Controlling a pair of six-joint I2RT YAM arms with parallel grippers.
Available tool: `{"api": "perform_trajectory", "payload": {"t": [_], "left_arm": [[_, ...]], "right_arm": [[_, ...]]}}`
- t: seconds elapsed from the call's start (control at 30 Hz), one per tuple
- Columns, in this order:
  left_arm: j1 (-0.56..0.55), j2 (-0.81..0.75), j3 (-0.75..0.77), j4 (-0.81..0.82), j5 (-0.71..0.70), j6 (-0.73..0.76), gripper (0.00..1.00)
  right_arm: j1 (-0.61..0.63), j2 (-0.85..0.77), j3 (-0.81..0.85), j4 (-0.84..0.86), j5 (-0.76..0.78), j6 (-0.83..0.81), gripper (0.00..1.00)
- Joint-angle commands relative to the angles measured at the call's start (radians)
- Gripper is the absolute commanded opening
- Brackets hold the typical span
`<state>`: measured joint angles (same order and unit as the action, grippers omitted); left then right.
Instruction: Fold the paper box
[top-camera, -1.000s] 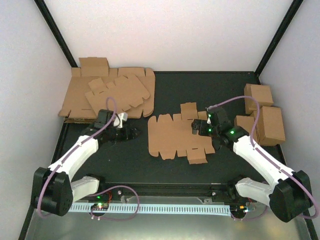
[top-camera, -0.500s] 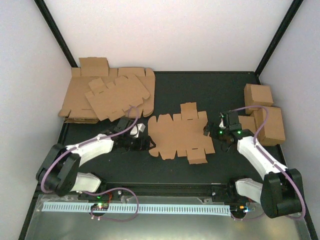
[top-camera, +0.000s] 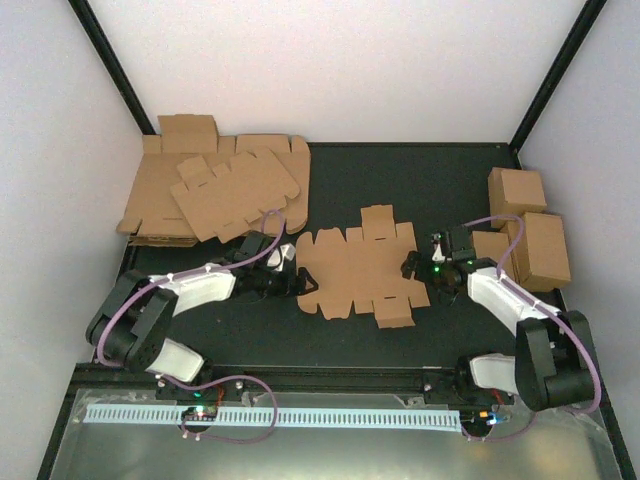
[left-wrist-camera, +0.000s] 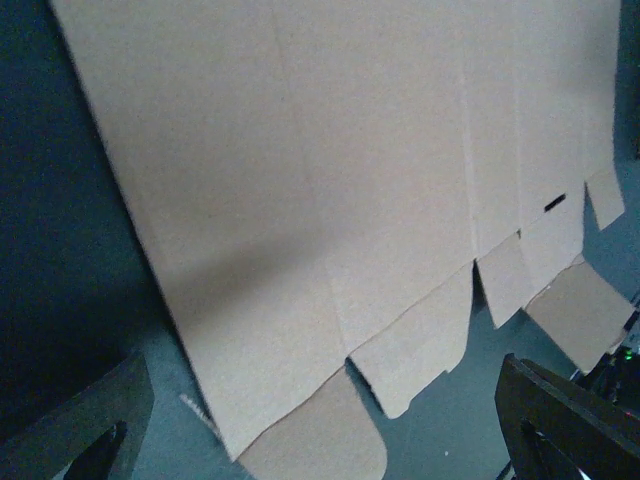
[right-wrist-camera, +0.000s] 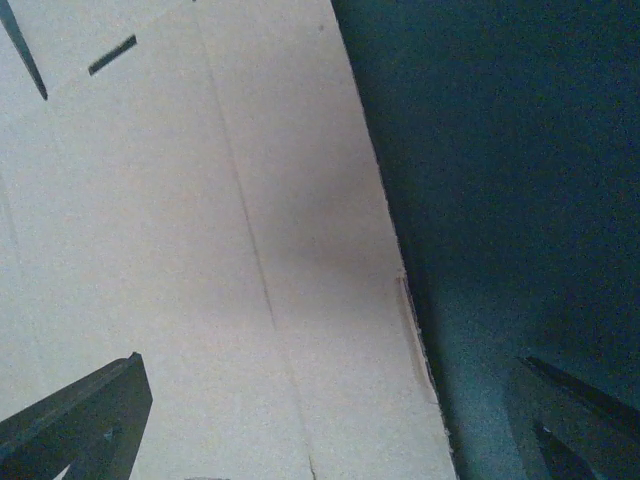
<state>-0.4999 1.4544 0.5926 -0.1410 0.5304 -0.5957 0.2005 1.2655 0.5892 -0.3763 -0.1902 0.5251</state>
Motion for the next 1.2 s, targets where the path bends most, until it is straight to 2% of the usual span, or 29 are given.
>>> {"api": "perform_trajectory", "payload": {"t": [0.0,0.67,0.8,0.87,1.17], "left_arm": [[-0.006,0.054,-0.006,0.057,0.035,-0.045,0.96],[-0.006,0.069,-0.014,0.2,0.134,-0.104,0.93],[-0.006,0.028,-0.004,0.174,0.128,-0.094,0.9],[-0.006,-0.005,-0.009,0.176,0.127,-0.089,0.84],[-0.003,-0.105,-0.005,0.098,0.043,-0.076,0.8]], "right_arm": [[-0.005,0.012,-0.015,0.032,-0.051,-0.012,1.0],[-0.006,0.033,-0.066,0.068,-0.14,0.015,0.97],[-0.006,0.02,-0.065,0.06,-0.136,0.013,0.97],[-0.007,0.01,-0.063,0.052,-0.127,0.01,0.97],[-0.006,-0.031,-0.052,0.022,-0.091,-0.007,0.97]]}}
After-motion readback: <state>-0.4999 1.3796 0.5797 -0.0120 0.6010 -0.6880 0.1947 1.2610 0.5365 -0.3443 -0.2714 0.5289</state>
